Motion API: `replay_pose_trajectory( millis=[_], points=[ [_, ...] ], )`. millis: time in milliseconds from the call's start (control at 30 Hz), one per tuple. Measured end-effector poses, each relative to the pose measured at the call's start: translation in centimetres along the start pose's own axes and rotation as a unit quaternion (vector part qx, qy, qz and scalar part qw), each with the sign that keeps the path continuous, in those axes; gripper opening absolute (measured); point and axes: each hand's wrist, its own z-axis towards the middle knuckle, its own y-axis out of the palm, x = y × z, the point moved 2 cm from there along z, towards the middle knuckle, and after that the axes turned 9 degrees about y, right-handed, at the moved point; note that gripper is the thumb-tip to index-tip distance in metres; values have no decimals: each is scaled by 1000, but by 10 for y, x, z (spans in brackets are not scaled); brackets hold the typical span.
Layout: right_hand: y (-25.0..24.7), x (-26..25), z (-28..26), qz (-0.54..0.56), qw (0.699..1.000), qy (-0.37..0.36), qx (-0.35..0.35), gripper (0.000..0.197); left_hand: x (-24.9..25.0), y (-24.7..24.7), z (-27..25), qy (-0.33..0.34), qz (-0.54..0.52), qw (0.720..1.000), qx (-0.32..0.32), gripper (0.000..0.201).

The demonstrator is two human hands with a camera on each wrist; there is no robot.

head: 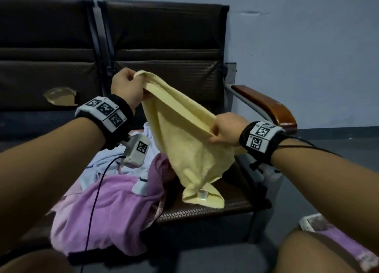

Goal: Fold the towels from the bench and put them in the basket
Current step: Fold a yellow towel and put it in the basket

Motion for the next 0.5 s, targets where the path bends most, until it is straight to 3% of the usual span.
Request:
replay_pose_trajectory(
  millis=[100,200,300,400,500],
  points=[
    [10,3,-5,34,998,29,-37,43,13,5,1,-11,-2,1000,9,16],
    [6,16,-5,194,979,65,1,46,11,-4,4,-45,30,998,12,23],
    [-7,29,-8,301,950,79,28,36,0,-18,7,-71,47,996,14,20],
    [-14,30,-12,290,955,64,-14,27,-3,-26,9,-79,14,996,27,24],
    [-11,24,-11,181,981,56,-45,20,-1,-26,7,-63,-2,998,29,18]
  ],
)
